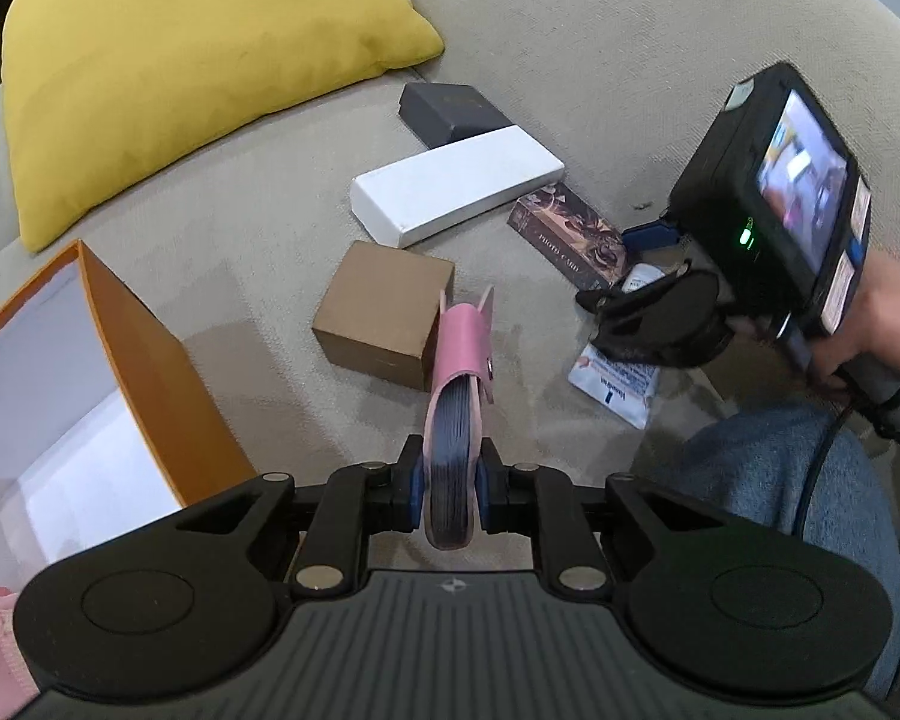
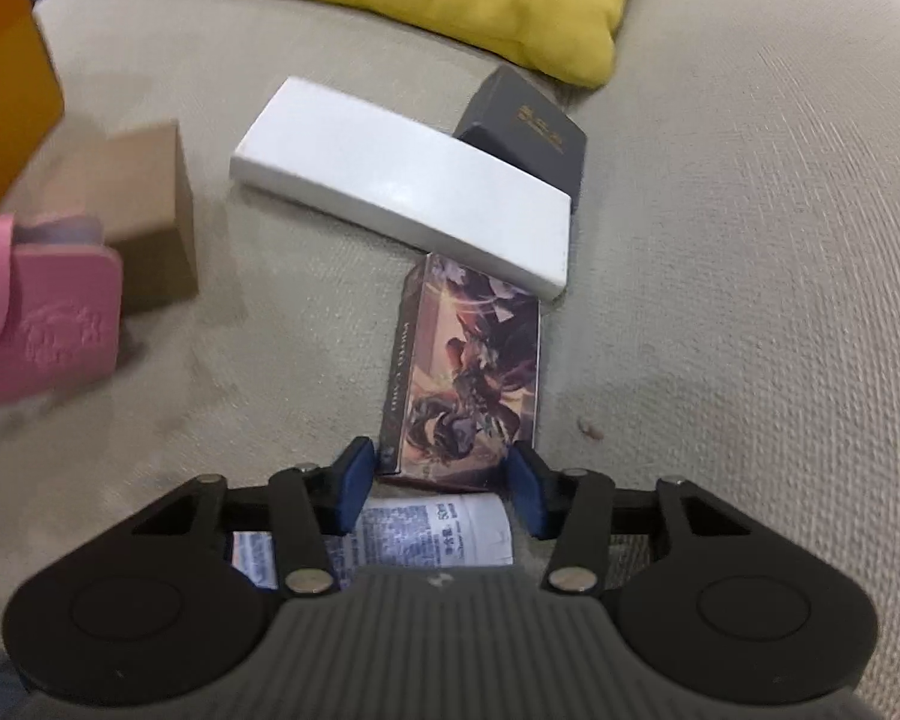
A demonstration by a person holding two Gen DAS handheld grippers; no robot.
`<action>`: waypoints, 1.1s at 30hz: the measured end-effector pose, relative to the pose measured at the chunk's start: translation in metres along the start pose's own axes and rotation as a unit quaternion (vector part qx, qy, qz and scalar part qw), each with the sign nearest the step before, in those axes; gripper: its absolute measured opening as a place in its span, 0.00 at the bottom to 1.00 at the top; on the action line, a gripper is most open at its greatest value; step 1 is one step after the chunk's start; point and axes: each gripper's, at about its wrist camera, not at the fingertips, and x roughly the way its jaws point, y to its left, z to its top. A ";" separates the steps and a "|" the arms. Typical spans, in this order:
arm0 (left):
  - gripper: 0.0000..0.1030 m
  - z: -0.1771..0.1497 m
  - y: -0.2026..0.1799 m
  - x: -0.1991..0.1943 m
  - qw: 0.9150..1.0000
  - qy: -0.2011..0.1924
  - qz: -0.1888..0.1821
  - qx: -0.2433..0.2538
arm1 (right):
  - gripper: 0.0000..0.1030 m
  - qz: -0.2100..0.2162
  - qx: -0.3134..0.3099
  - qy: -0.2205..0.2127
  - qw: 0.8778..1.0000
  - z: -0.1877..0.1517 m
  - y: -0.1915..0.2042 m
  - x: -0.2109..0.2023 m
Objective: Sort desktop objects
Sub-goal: 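Grasp the photo-card pack with the right tool while the left tool holds the wallet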
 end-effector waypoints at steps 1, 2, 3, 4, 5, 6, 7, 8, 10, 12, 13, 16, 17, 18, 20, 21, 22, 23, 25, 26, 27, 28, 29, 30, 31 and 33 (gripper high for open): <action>0.19 0.001 0.000 0.000 1.000 -0.004 0.001 -0.003 | 0.55 -0.006 -0.008 0.000 1.000 0.000 0.002 0.002; 0.19 0.002 0.001 0.001 1.000 -0.007 0.003 -0.006 | 0.55 -0.011 -0.012 0.000 1.000 0.000 0.004 0.003; 0.20 0.004 0.002 0.001 1.000 -0.010 0.004 -0.010 | 0.56 -0.016 -0.017 0.000 1.000 0.000 0.005 0.005; 0.20 0.005 0.003 0.002 1.000 -0.013 0.004 -0.016 | 0.58 -0.022 -0.026 0.000 0.999 0.000 0.007 0.008; 0.21 0.005 0.004 0.002 1.000 -0.017 0.004 -0.024 | 0.59 -0.029 -0.035 -0.001 0.999 0.000 0.009 0.009; 0.21 0.005 0.005 0.002 0.999 -0.019 0.004 -0.029 | 0.59 -0.034 -0.042 -0.002 0.999 0.000 0.011 0.011; 0.22 0.004 0.005 0.003 0.999 -0.020 0.006 -0.034 | 0.58 -0.039 -0.047 -0.002 0.998 0.000 0.012 0.012; 0.23 0.003 0.006 0.004 0.999 -0.021 0.006 -0.041 | 0.58 -0.040 -0.048 -0.003 0.998 0.000 0.012 0.012; 0.24 0.001 0.007 0.007 0.998 -0.020 0.009 -0.051 | 0.51 -0.036 -0.039 -0.005 0.999 0.000 0.010 0.009; 0.25 -0.003 0.008 0.009 0.998 -0.025 0.010 -0.056 | 0.43 -0.032 -0.030 -0.010 0.999 0.000 0.007 0.003; 0.25 -0.005 0.009 0.008 0.998 -0.030 0.011 -0.058 | 0.40 -0.030 -0.027 -0.014 0.999 0.000 0.006 -0.001; 0.24 -0.007 0.012 0.004 0.997 -0.037 0.008 -0.070 | 0.34 -0.018 0.002 -0.027 0.999 -0.002 -0.003 -0.013; 0.23 -0.008 0.012 0.002 0.996 -0.039 0.006 -0.074 | 0.31 -0.012 0.017 -0.031 0.999 -0.002 -0.008 -0.017; 0.23 -0.009 0.012 0.001 0.996 -0.042 0.007 -0.077 | 0.28 -0.006 0.032 -0.036 0.999 -0.001 -0.013 -0.022; 0.22 -0.009 0.012 -0.001 0.996 -0.045 0.007 -0.080 | 0.26 0.007 0.063 -0.047 0.997 -0.001 -0.025 -0.035; 0.21 -0.010 0.011 -0.002 0.995 -0.047 0.006 -0.083 | 0.26 0.020 0.080 -0.052 0.995 -0.001 -0.032 -0.042; 0.21 -0.011 0.011 -0.003 0.995 -0.048 0.006 -0.084 | 0.25 0.036 0.099 -0.057 0.993 -0.001 -0.038 -0.048; 0.21 -0.012 0.010 -0.003 0.995 -0.049 0.006 -0.085 | 0.25 0.052 0.116 -0.059 0.990 -0.002 -0.041 -0.054; 0.21 -0.013 0.009 -0.004 0.995 -0.050 0.005 -0.086 | 0.25 0.101 0.156 -0.063 0.981 -0.005 -0.049 -0.066; 0.21 -0.013 0.009 -0.003 0.995 -0.050 0.005 -0.086 | 0.25 0.126 0.172 -0.064 0.975 -0.007 -0.051 -0.072; 0.21 -0.013 0.009 -0.002 0.995 -0.050 0.004 -0.087 | 0.25 0.148 0.185 -0.063 0.969 -0.009 -0.052 -0.075; 0.21 -0.013 0.010 -0.002 0.995 -0.050 0.003 -0.090 | 0.25 0.166 0.195 -0.059 0.965 -0.011 -0.053 -0.075; 0.21 -0.013 0.010 -0.001 0.994 -0.052 0.002 -0.093 | 0.25 0.175 0.203 -0.055 0.962 -0.013 -0.052 -0.074; 0.21 -0.013 0.011 -0.001 0.994 -0.055 0.001 -0.095 | 0.25 0.179 0.209 -0.054 0.960 -0.016 -0.051 -0.072; 0.21 -0.014 0.011 0.000 0.994 -0.057 0.001 -0.098 | 0.25 0.181 0.217 -0.054 0.958 -0.019 -0.050 -0.071; 0.21 -0.016 0.010 0.001 0.993 -0.064 0.002 -0.101 | 0.25 0.182 0.234 -0.055 0.954 -0.023 -0.050 -0.071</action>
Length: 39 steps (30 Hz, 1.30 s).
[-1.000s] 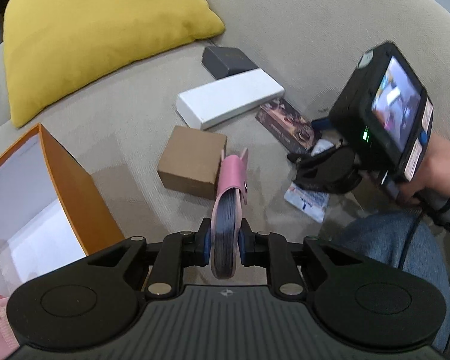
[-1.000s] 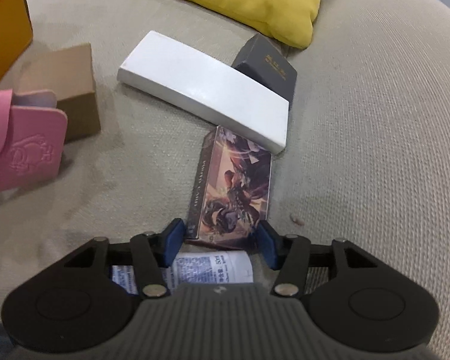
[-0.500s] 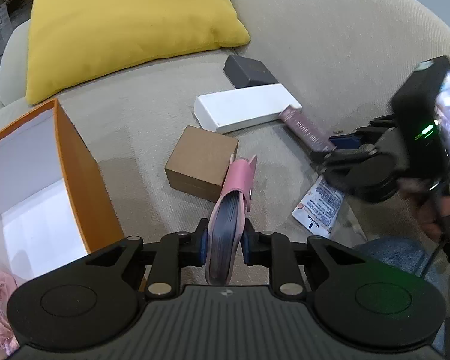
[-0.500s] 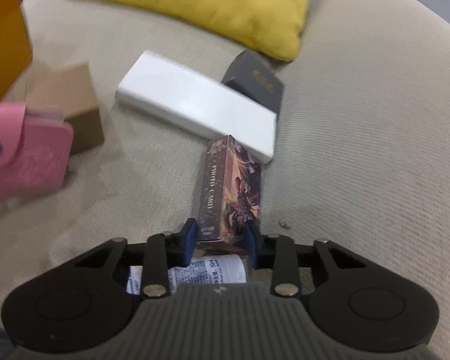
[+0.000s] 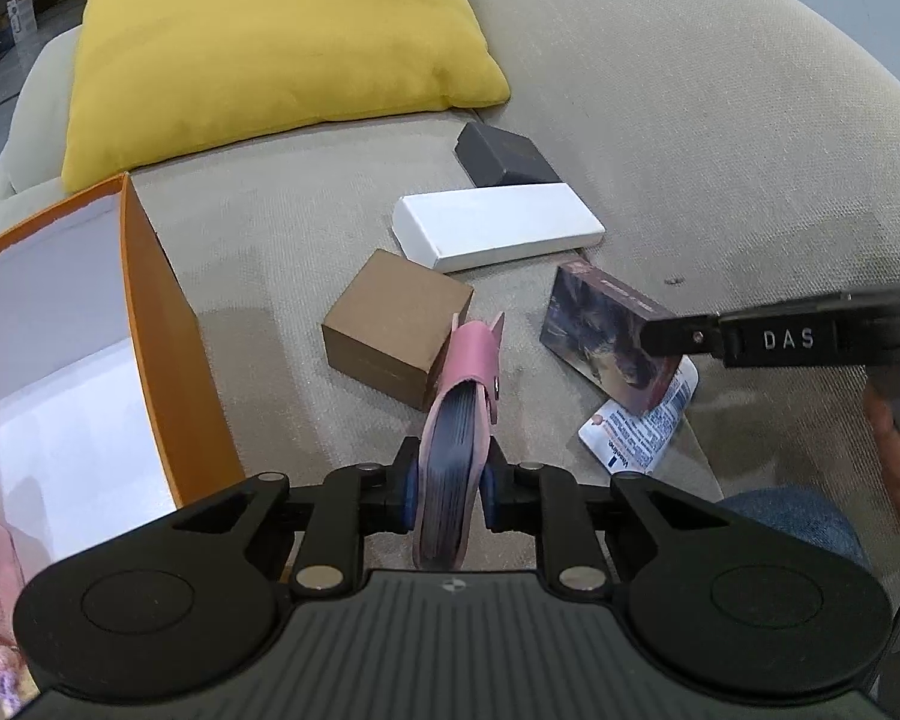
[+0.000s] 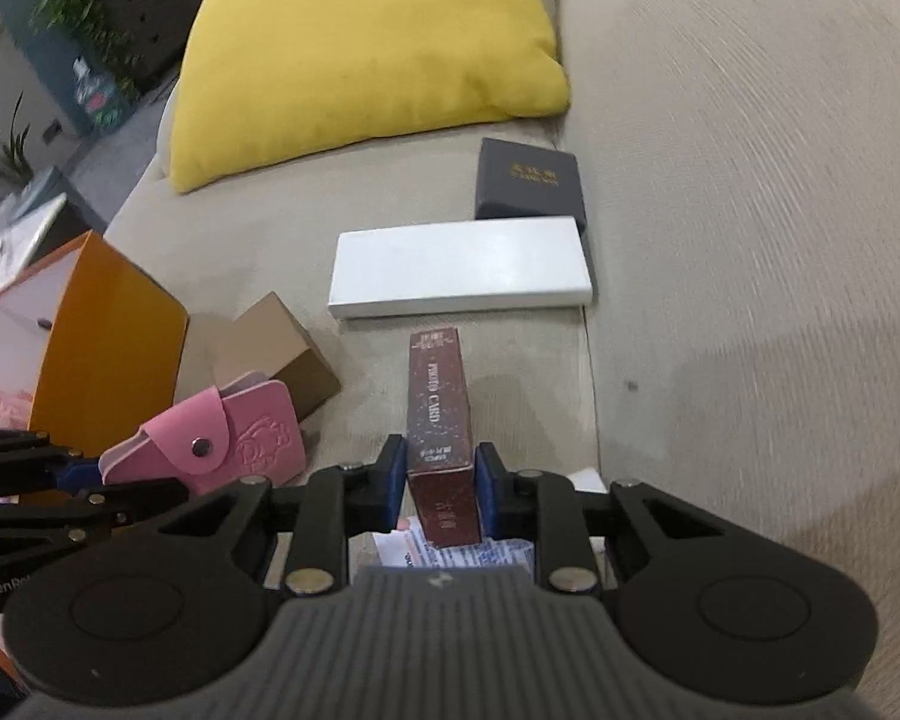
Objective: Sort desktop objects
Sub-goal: 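Grasp the photo-card pack with the right tool while the left tool holds the wallet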
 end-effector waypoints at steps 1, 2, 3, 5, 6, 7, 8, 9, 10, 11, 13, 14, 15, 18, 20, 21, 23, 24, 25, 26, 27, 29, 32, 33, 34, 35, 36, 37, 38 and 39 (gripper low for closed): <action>0.21 -0.002 -0.001 0.001 1.000 -0.005 0.001 0.003 | 0.25 -0.006 0.004 -0.004 1.000 -0.003 -0.001 0.000; 0.21 -0.003 -0.004 0.002 1.000 -0.009 0.004 0.010 | 0.26 -0.014 0.005 -0.009 1.000 -0.006 -0.002 0.001; 0.21 -0.005 -0.008 0.003 1.000 -0.010 0.009 0.017 | 0.27 -0.018 0.006 -0.013 1.000 -0.009 -0.004 0.002; 0.21 -0.007 -0.014 0.005 0.999 -0.008 0.017 0.030 | 0.28 -0.017 0.012 -0.016 1.000 -0.013 -0.008 0.005; 0.21 -0.009 -0.015 0.006 0.999 -0.005 0.019 0.035 | 0.30 -0.018 0.013 -0.013 1.000 -0.015 -0.008 0.008; 0.21 -0.011 -0.017 0.007 0.999 -0.001 0.021 0.038 | 0.30 -0.020 0.012 -0.009 1.000 -0.017 -0.009 0.011; 0.21 -0.012 -0.017 0.009 0.999 0.004 0.024 0.041 | 0.31 -0.022 0.010 -0.006 1.000 -0.020 -0.009 0.013; 0.21 -0.014 -0.017 0.011 0.999 0.010 0.026 0.044 | 0.31 -0.023 0.006 -0.005 1.000 -0.022 -0.007 0.016; 0.22 -0.017 -0.017 0.012 0.999 0.014 0.026 0.045 | 0.28 -0.023 0.004 -0.003 1.000 -0.025 -0.007 0.018; 0.21 -0.019 -0.017 0.013 0.998 0.018 0.027 0.047 | 0.27 -0.020 0.007 -0.005 1.000 -0.026 -0.008 0.017; 0.21 -0.021 -0.016 0.009 0.998 0.012 0.026 0.049 | 0.27 -0.013 0.016 -0.014 1.000 -0.026 -0.012 0.014; 0.21 -0.021 -0.016 0.005 0.998 0.007 0.029 0.050 | 0.26 -0.008 0.021 -0.017 1.000 -0.026 -0.013 0.012; 0.20 -0.020 -0.016 0.002 0.998 0.003 0.030 0.051 | 0.25 -0.005 0.022 -0.022 0.999 -0.026 -0.013 0.009; 0.20 -0.013 -0.013 -0.015 0.998 -0.009 0.029 0.054 | 0.23 0.000 0.013 -0.047 0.999 -0.025 -0.005 -0.004; 0.21 -0.007 -0.012 -0.026 0.998 -0.007 0.026 0.060 | 0.23 0.004 0.001 -0.066 0.998 -0.022 0.004 -0.018; 0.21 -0.003 -0.011 -0.030 0.998 0.002 0.026 0.065 | 0.23 0.015 -0.001 -0.069 0.997 -0.020 0.007 -0.024; 0.21 0.003 -0.010 -0.032 0.997 0.027 0.020 0.066 | 0.23 0.043 0.003 -0.061 0.997 -0.016 0.015 -0.032; 0.21 0.006 -0.009 -0.031 0.997 0.041 0.012 0.068 | 0.23 0.054 0.002 -0.056 0.997 -0.016 0.019 -0.033; 0.21 0.009 -0.007 -0.028 0.996 0.059 0.004 0.069 | 0.23 0.061 -0.002 -0.053 0.997 -0.016 0.024 -0.033; 0.21 0.012 -0.006 -0.023 0.995 0.076 -0.003 0.069 | 0.23 0.063 -0.008 -0.050 0.997 -0.017 0.028 -0.032; 0.22 0.014 -0.006 -0.018 0.993 0.097 -0.010 0.073 | 0.23 0.062 -0.016 -0.049 0.997 -0.019 0.033 -0.030; 0.22 0.018 -0.008 -0.012 0.990 0.114 -0.020 0.086 | 0.23 0.056 -0.029 -0.050 0.997 -0.023 0.039 -0.028; 0.24 0.023 -0.013 -0.008 0.987 0.123 -0.030 0.099 | 0.23 0.054 -0.025 -0.049 0.997 -0.027 0.038 -0.024; 0.24 0.023 -0.017 -0.007 0.987 0.122 -0.026 0.106 | 0.23 0.053 -0.021 -0.046 0.997 -0.028 0.037 -0.023; 0.24 0.021 -0.020 -0.007 0.986 0.121 -0.023 0.112 | 0.23 0.051 -0.020 -0.044 0.998 -0.029 0.037 -0.021; 0.24 0.018 -0.023 -0.007 0.985 0.120 -0.020 0.118 | 0.23 0.047 -0.023 -0.043 0.998 -0.030 0.037 -0.020; 0.24 0.014 -0.027 -0.008 0.985 0.119 -0.016 0.124 | 0.23 0.045 -0.026 -0.042 0.998 -0.032 0.038 -0.020; 0.24 0.009 -0.029 -0.009 0.985 0.113 -0.011 0.128 | 0.23 0.045 -0.028 -0.042 0.998 -0.034 0.038 -0.020; 0.24 0.004 -0.031 -0.011 0.986 0.105 -0.007 0.132 | 0.23 0.045 -0.030 -0.043 0.998 -0.035 0.038 -0.021; 0.23 -0.001 -0.035 -0.013 0.986 0.097 -0.001 0.138 | 0.23 0.045 -0.031 -0.043 0.998 -0.037 0.039 -0.021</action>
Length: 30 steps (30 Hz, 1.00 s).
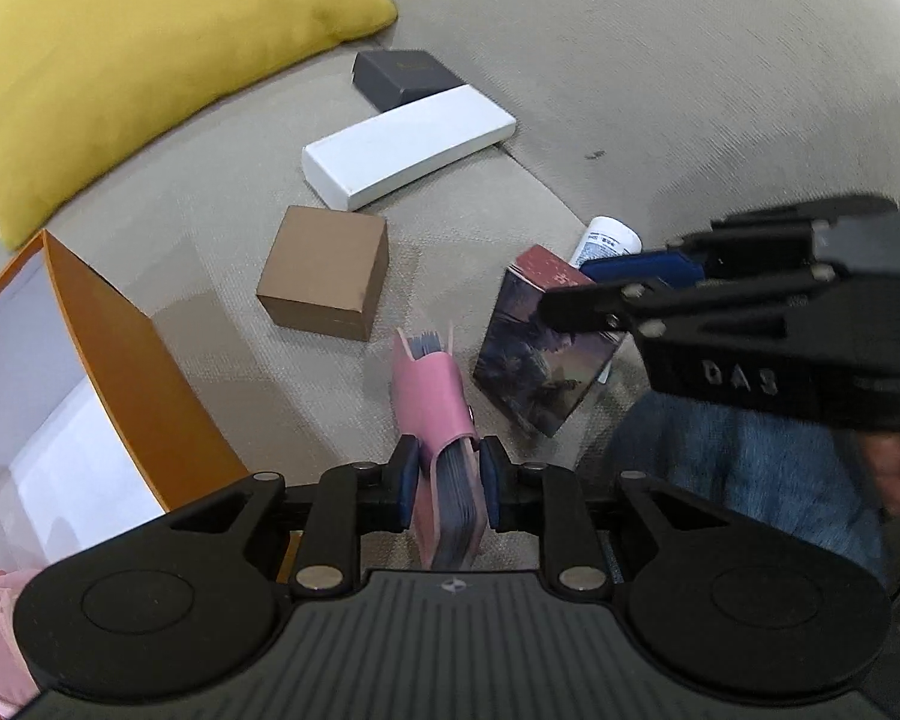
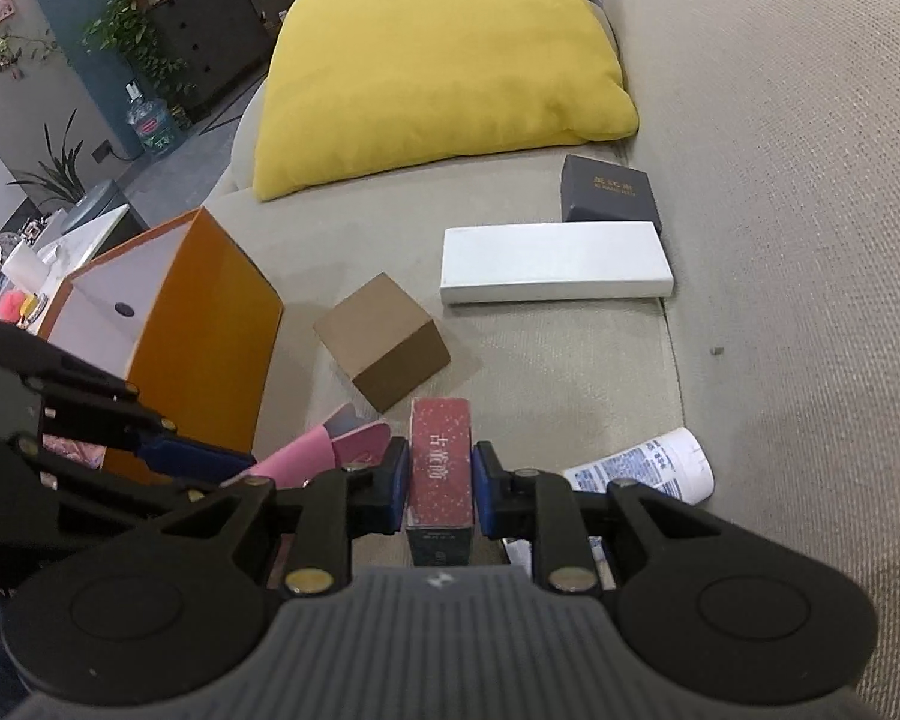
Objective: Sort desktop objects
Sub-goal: 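Grasp the photo-card pack with the right tool while the left tool holds the wallet, then carry the wallet and photo-card pack toward the orange-rimmed box with both tools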
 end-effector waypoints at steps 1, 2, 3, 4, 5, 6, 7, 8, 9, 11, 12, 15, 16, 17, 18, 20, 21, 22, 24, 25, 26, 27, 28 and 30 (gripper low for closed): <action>0.23 -0.004 -0.004 -0.002 1.000 -0.011 0.008 0.005 | 0.23 0.000 -0.001 -0.001 1.000 -0.001 0.000 0.000; 0.23 -0.006 -0.008 -0.003 1.000 -0.021 0.013 0.011 | 0.23 0.000 -0.001 -0.002 1.000 -0.002 0.000 0.000; 0.23 -0.008 -0.010 -0.005 0.999 -0.033 0.014 0.014 | 0.23 0.000 0.000 -0.004 1.000 -0.003 0.001 -0.001; 0.23 -0.008 -0.011 -0.006 0.999 -0.041 0.013 0.017 | 0.23 0.001 0.001 -0.007 1.000 -0.003 0.001 -0.003; 0.23 -0.006 -0.011 -0.006 0.999 -0.042 0.012 0.021 | 0.23 0.003 0.004 -0.010 1.000 -0.004 0.001 -0.005; 0.22 -0.003 -0.011 -0.007 0.999 -0.040 0.012 0.023 | 0.23 0.004 0.006 -0.014 1.000 -0.003 0.000 -0.007; 0.22 0.001 -0.011 -0.008 0.999 -0.042 0.013 0.023 | 0.23 0.001 0.008 -0.017 1.000 -0.002 -0.001 -0.010; 0.20 0.007 -0.011 -0.010 0.998 -0.052 0.015 0.027 | 0.23 -0.004 0.010 -0.022 1.000 -0.001 -0.001 -0.012; 0.18 0.011 -0.013 -0.011 0.997 -0.064 0.016 0.036 | 0.23 -0.011 0.012 -0.029 0.999 0.001 -0.003 -0.014; 0.18 0.018 -0.018 -0.009 0.995 -0.087 0.026 0.050 | 0.23 -0.017 0.020 -0.047 0.999 0.003 -0.006 -0.020; 0.17 0.021 -0.020 -0.006 0.994 -0.092 0.033 0.049 | 0.23 -0.018 0.024 -0.053 0.998 0.004 -0.008 -0.022; 0.17 0.020 -0.022 0.010 0.994 -0.097 0.036 0.044 | 0.23 -0.028 0.025 -0.064 0.997 0.007 -0.011 -0.024; 0.17 0.018 -0.021 0.015 0.994 -0.095 0.037 0.037 | 0.23 -0.035 0.022 -0.064 0.997 0.007 -0.012 -0.022; 0.18 0.015 -0.021 0.018 0.994 -0.100 0.037 0.033 | 0.23 -0.041 0.019 -0.063 0.997 0.006 -0.012 -0.020; 0.19 0.012 -0.020 0.018 0.993 -0.107 0.039 0.031 | 0.23 -0.044 0.018 -0.061 0.997 0.005 -0.013 -0.018; 0.19 0.006 -0.019 0.020 0.993 -0.111 0.042 0.018 | 0.23 -0.043 0.022 -0.055 0.997 0.001 -0.016 -0.014; 0.19 0.002 -0.018 0.021 0.993 -0.108 0.043 0.010 | 0.23 -0.038 0.025 -0.053 0.998 -0.001 -0.017 -0.012; 0.19 -0.002 -0.017 0.023 0.994 -0.105 0.041 0.002 | 0.23 -0.034 0.029 -0.052 0.998 -0.002 -0.018 -0.010; 0.22 -0.009 -0.018 0.027 0.993 -0.108 0.051 -0.009 | 0.23 -0.028 0.033 -0.051 0.998 -0.005 -0.018 -0.009; 0.23 -0.012 -0.019 0.029 0.992 -0.110 0.060 -0.012 | 0.23 -0.026 0.033 -0.051 0.998 -0.005 -0.017 -0.008; 0.26 -0.014 -0.020 0.031 0.992 -0.109 0.067 -0.019 | 0.23 -0.025 0.031 -0.050 0.998 -0.006 -0.016 -0.008; 0.32 -0.015 -0.021 0.032 0.992 -0.106 0.068 -0.025 | 0.23 -0.024 0.030 -0.050 0.998 -0.006 -0.015 -0.007; 0.34 -0.016 -0.021 0.033 0.992 -0.100 0.067 -0.031 | 0.23 -0.024 0.029 -0.049 0.998 -0.006 -0.015 -0.007; 0.36 -0.019 -0.021 0.036 0.993 -0.091 0.067 -0.042 | 0.23 -0.023 0.029 -0.048 0.998 -0.007 -0.015 -0.007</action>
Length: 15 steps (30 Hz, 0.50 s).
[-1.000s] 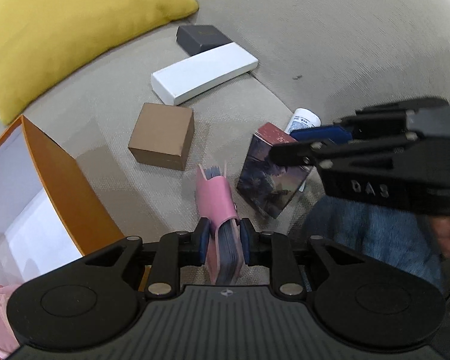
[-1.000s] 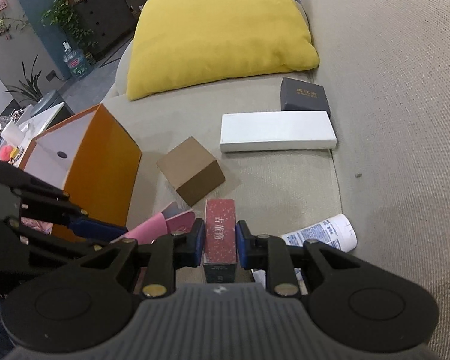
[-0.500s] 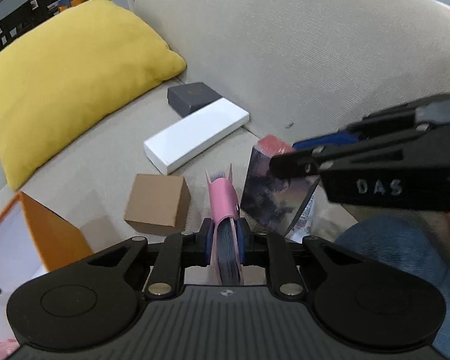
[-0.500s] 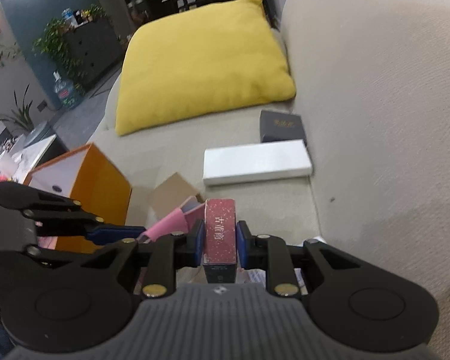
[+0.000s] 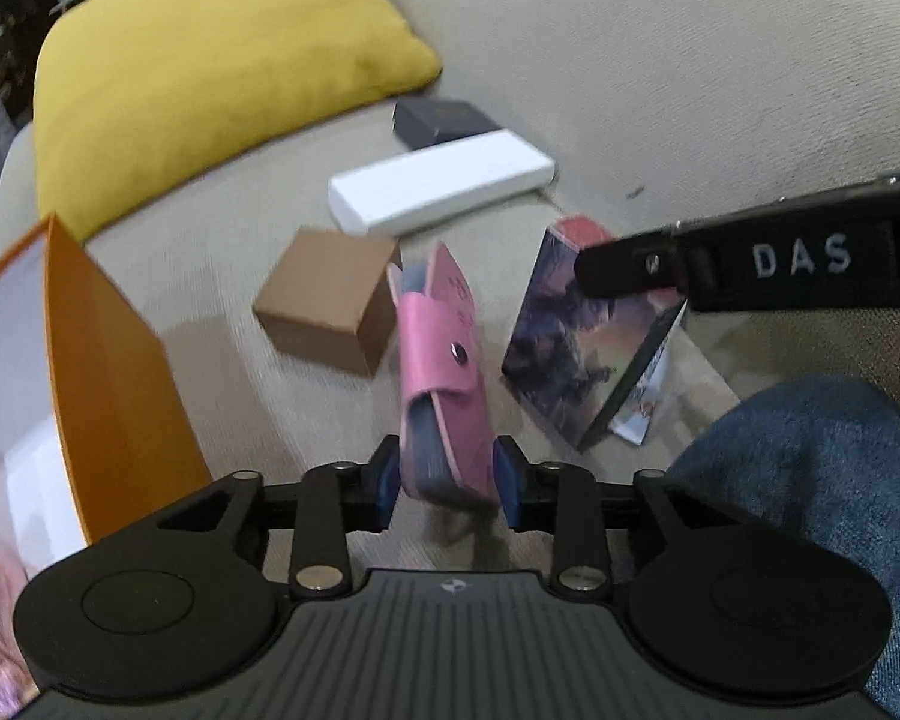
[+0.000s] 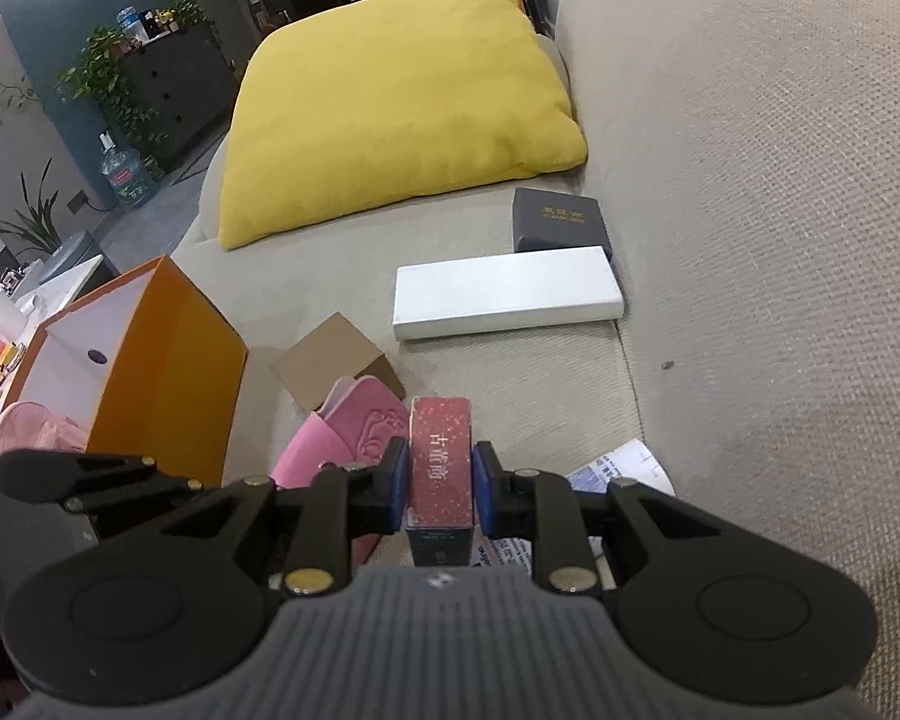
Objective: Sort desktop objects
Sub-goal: 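Carry the wallet and photo-card pack toward the orange-rimmed box with both tools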
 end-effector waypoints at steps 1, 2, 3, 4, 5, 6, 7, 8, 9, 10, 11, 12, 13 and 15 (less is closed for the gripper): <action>0.36 -0.001 0.000 0.001 1.000 0.001 0.002 -0.001 | 0.23 0.001 0.000 0.000 1.000 0.000 0.000 0.000; 0.36 -0.001 0.001 0.003 1.000 0.003 0.003 -0.005 | 0.23 0.001 0.000 0.001 1.000 -0.001 0.000 0.000; 0.36 -0.003 0.002 0.002 1.000 0.001 0.003 -0.011 | 0.23 0.002 0.001 0.001 1.000 -0.001 0.000 0.001; 0.36 -0.003 0.002 0.003 1.000 -0.001 0.002 -0.015 | 0.23 0.003 0.001 0.002 1.000 -0.002 0.000 0.001; 0.36 -0.003 0.002 0.004 1.000 -0.002 0.002 -0.017 | 0.23 0.003 0.002 0.002 1.000 -0.002 0.000 0.001; 0.36 -0.004 0.001 0.004 1.000 -0.005 0.004 -0.016 | 0.23 0.003 0.002 0.001 1.000 -0.002 0.000 0.001; 0.35 -0.005 -0.001 0.004 1.000 -0.009 0.006 -0.013 | 0.23 0.003 0.003 0.001 1.000 -0.002 0.000 0.001; 0.33 -0.006 -0.002 0.003 1.000 -0.014 0.008 -0.011 | 0.23 0.003 0.004 0.001 1.000 -0.003 0.000 0.001; 0.29 -0.007 -0.003 0.000 1.000 -0.021 0.006 -0.011 | 0.23 0.003 0.004 0.001 1.000 -0.003 0.000 0.001; 0.26 -0.007 -0.002 -0.002 1.000 -0.025 0.000 -0.012 | 0.23 0.003 0.005 0.001 1.000 -0.003 0.000 0.000; 0.19 -0.006 -0.001 -0.007 0.999 -0.030 -0.007 -0.012 | 0.23 0.003 0.004 0.000 1.000 -0.003 0.000 0.000; 0.17 -0.005 -0.001 -0.012 0.999 -0.034 -0.010 -0.009 | 0.23 0.003 0.004 -0.001 1.000 -0.003 0.000 -0.001; 0.17 -0.003 -0.001 -0.018 0.999 -0.038 -0.007 -0.003 | 0.23 0.003 0.005 -0.002 1.000 -0.003 0.000 -0.002; 0.17 0.001 0.000 -0.031 0.999 -0.042 -0.013 0.007 | 0.23 0.003 0.006 -0.006 1.000 -0.003 0.000 -0.005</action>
